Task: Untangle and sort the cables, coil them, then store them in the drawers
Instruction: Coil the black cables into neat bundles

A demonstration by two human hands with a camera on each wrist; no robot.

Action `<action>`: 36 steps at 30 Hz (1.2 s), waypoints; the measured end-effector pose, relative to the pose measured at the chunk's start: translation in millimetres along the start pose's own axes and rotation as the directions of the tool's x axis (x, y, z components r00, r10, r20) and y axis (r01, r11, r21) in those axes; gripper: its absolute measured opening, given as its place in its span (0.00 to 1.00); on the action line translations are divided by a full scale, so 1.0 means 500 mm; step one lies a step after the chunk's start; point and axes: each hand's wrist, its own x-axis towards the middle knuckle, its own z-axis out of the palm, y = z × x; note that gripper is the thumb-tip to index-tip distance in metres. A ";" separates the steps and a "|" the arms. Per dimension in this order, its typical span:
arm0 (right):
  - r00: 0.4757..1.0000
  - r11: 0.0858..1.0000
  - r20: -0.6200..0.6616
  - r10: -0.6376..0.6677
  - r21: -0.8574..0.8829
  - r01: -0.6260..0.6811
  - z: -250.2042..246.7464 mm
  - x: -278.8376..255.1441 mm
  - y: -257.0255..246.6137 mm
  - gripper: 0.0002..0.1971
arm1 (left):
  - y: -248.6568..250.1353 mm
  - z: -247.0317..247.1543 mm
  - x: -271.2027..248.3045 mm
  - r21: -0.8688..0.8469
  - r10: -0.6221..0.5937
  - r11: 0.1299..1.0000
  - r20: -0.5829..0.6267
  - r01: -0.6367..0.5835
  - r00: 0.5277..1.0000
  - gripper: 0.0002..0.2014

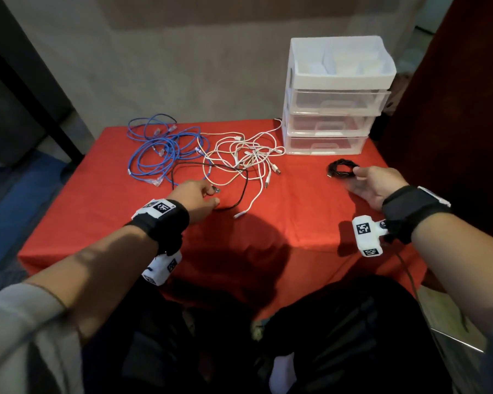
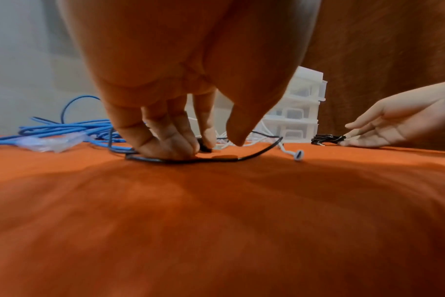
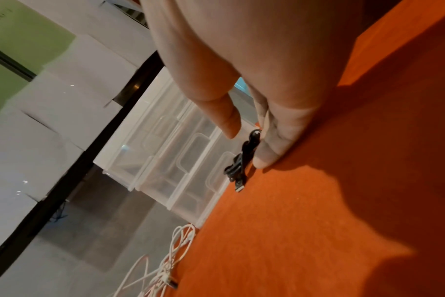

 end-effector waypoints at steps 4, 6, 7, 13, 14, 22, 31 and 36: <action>1.000 0.999 0.003 -0.026 -0.047 0.026 0.003 -0.028 0.007 0.12 | -0.030 -0.001 -0.007 0.003 0.028 1.000 -0.068 -0.027 0.997 0.09; 0.999 0.995 0.011 -0.035 -0.091 0.036 0.005 -0.051 0.015 0.13 | -0.037 -0.006 -0.013 0.001 0.062 0.998 -0.020 -0.062 0.998 0.06; 0.999 0.994 0.022 -0.038 -0.103 0.040 0.007 -0.064 0.021 0.13 | -0.041 -0.010 -0.015 0.011 0.088 0.996 0.018 -0.088 0.996 0.05; 0.972 0.975 0.211 -0.102 -0.174 0.140 0.055 -0.176 0.065 0.03 | -0.035 -0.033 -0.049 0.016 0.150 0.988 0.143 -0.154 0.978 0.06; 0.958 0.960 0.253 -0.136 -0.205 0.191 0.068 -0.197 0.071 0.03 | -0.025 -0.034 -0.063 -0.048 0.166 0.986 0.115 -0.161 0.979 0.05; 0.715 0.903 0.654 -0.248 -0.112 0.415 0.181 -0.358 0.102 0.17 | 0.117 -0.064 -0.225 -0.229 0.488 0.824 -0.180 -0.519 0.854 0.01; 0.689 0.959 0.691 -0.219 0.023 0.282 0.176 -0.401 0.041 0.10 | 0.093 -0.024 -0.257 -0.185 0.215 0.901 -0.594 -0.392 0.775 0.12; 0.636 0.937 0.714 -0.293 0.081 0.340 0.147 -0.420 0.011 0.10 | 0.053 0.002 -0.200 -0.613 0.123 0.758 -0.200 -0.222 0.972 0.11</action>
